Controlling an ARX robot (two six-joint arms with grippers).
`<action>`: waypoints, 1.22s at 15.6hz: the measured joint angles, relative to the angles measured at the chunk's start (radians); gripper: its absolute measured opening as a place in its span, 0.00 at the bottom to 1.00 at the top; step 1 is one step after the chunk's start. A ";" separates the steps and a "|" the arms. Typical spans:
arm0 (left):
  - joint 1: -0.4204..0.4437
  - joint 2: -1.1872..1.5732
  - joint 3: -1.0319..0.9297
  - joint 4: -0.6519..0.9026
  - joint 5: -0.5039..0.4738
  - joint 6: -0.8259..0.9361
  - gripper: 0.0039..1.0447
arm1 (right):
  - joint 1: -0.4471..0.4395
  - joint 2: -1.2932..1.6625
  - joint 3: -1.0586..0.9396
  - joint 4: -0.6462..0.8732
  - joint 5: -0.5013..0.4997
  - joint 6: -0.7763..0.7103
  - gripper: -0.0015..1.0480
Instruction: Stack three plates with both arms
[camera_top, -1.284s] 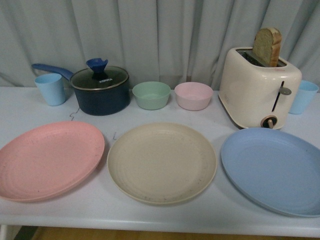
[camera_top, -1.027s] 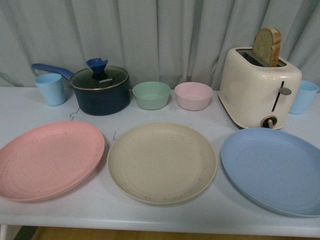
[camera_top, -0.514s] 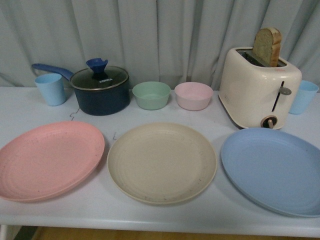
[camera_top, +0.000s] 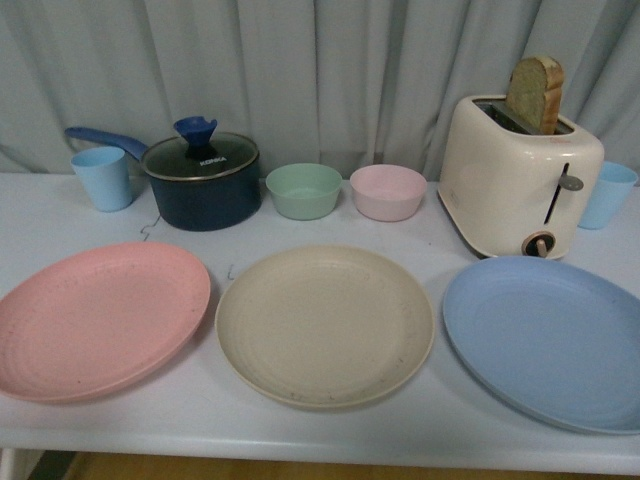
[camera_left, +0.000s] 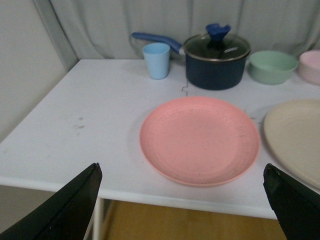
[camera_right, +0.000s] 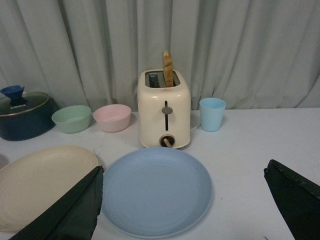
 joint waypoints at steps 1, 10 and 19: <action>0.055 0.142 0.055 0.066 0.005 0.014 0.94 | 0.000 0.000 0.000 0.002 0.000 0.000 0.94; 0.272 1.138 0.598 0.130 0.404 0.138 0.94 | 0.000 0.000 0.000 0.000 0.001 0.000 0.94; 0.366 1.625 0.959 -0.012 0.486 0.242 0.94 | 0.000 0.000 0.000 0.000 0.001 0.000 0.94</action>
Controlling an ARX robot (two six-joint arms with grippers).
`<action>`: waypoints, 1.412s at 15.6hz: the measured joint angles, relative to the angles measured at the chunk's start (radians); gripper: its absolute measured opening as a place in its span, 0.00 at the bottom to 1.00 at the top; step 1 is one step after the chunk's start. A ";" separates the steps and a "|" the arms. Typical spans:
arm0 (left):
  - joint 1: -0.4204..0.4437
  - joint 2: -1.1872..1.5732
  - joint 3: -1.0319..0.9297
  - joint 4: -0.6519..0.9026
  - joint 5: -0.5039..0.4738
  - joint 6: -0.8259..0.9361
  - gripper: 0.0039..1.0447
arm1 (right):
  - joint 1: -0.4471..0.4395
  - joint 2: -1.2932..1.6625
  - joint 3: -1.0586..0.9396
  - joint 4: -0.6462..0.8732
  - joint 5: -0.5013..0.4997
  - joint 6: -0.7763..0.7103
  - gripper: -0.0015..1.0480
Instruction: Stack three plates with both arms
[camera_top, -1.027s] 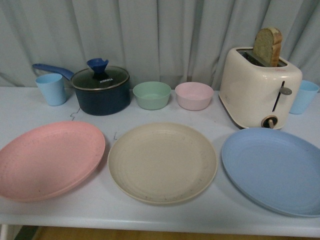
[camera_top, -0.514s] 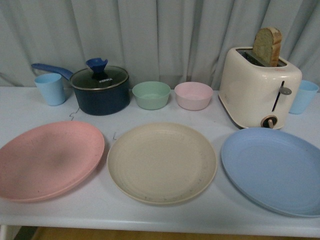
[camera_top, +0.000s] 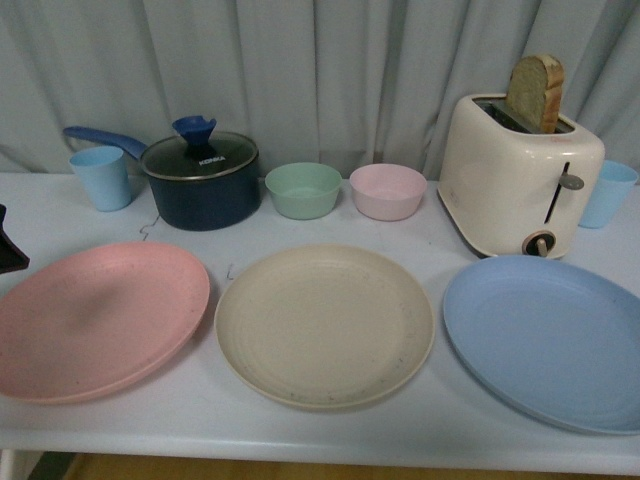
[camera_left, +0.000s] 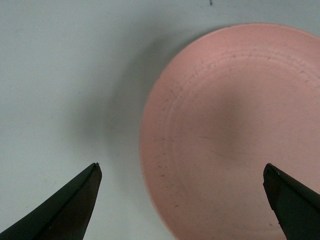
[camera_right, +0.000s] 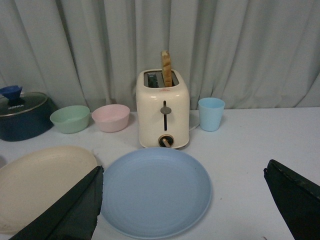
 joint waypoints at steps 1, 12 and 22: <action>0.007 0.035 0.018 -0.008 0.000 0.003 0.94 | 0.000 0.000 0.000 0.000 0.000 0.000 0.94; 0.077 0.281 0.145 -0.007 0.037 0.078 0.58 | 0.000 0.000 0.000 0.000 0.000 0.000 0.94; 0.122 0.050 0.084 -0.024 0.033 -0.002 0.02 | 0.000 0.000 0.000 0.000 0.000 0.000 0.94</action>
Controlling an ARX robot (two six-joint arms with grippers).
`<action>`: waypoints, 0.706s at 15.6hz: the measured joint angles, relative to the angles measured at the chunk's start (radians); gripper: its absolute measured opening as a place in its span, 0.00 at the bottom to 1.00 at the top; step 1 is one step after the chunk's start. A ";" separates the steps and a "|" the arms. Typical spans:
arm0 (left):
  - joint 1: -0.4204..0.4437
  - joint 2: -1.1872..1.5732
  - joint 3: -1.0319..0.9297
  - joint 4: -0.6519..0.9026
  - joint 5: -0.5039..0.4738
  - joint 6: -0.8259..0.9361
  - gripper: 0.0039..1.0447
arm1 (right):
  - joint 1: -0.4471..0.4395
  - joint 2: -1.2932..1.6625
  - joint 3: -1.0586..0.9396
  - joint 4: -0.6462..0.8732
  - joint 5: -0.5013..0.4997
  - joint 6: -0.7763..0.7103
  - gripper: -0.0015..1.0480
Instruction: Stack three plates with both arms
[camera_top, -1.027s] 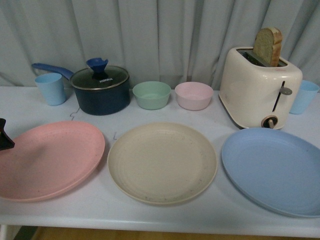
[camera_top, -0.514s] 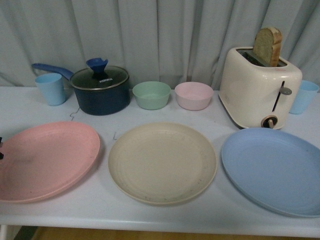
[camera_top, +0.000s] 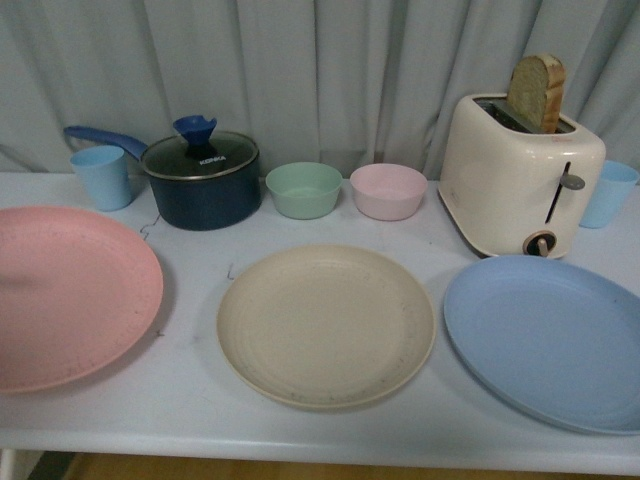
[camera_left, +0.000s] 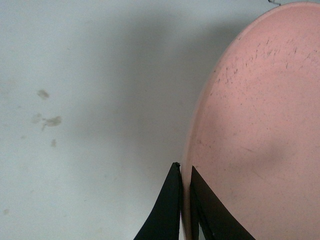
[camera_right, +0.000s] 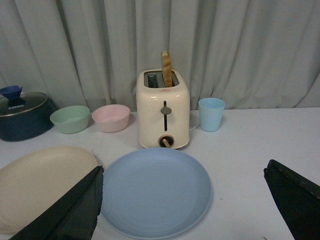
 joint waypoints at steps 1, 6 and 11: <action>0.000 -0.016 -0.006 -0.004 -0.005 -0.003 0.02 | 0.000 0.000 0.000 0.000 0.000 0.000 0.94; -0.114 -0.251 -0.058 -0.050 -0.026 -0.063 0.02 | 0.000 0.000 0.000 0.000 0.000 0.000 0.94; -0.422 -0.356 -0.069 -0.038 -0.086 -0.251 0.02 | 0.000 0.000 0.000 0.000 0.000 0.000 0.94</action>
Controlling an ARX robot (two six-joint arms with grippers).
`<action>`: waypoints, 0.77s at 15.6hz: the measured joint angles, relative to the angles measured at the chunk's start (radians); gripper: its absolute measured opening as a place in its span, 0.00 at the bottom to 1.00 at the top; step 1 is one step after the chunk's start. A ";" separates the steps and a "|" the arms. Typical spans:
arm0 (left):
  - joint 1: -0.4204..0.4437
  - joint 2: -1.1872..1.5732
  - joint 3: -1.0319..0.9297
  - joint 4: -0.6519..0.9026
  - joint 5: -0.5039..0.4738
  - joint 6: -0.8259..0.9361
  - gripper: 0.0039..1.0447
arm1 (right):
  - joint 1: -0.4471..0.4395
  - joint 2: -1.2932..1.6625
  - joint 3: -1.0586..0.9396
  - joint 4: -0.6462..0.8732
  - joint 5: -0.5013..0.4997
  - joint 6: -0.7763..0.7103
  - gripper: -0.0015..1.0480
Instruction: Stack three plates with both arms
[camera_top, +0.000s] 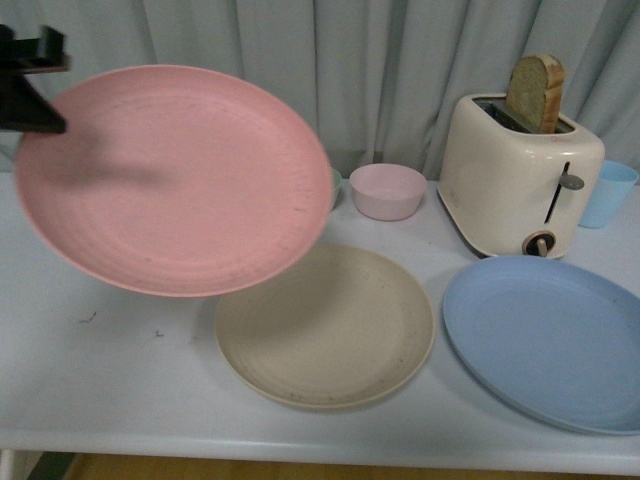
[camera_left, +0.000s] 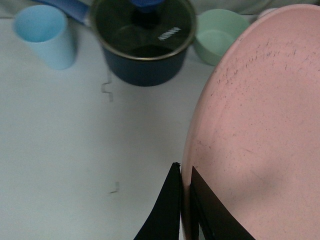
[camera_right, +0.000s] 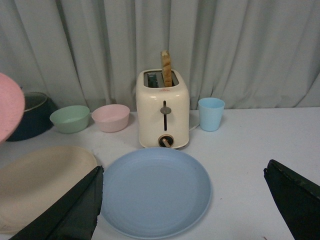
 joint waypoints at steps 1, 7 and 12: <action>-0.051 0.006 0.000 0.012 -0.009 -0.030 0.02 | 0.000 0.000 0.000 0.000 0.000 0.000 0.94; -0.209 0.184 0.015 0.054 -0.019 -0.174 0.02 | 0.000 0.000 0.000 0.000 0.000 0.000 0.94; -0.257 0.354 0.085 0.079 -0.015 -0.247 0.02 | 0.000 0.000 0.000 0.000 0.000 0.000 0.94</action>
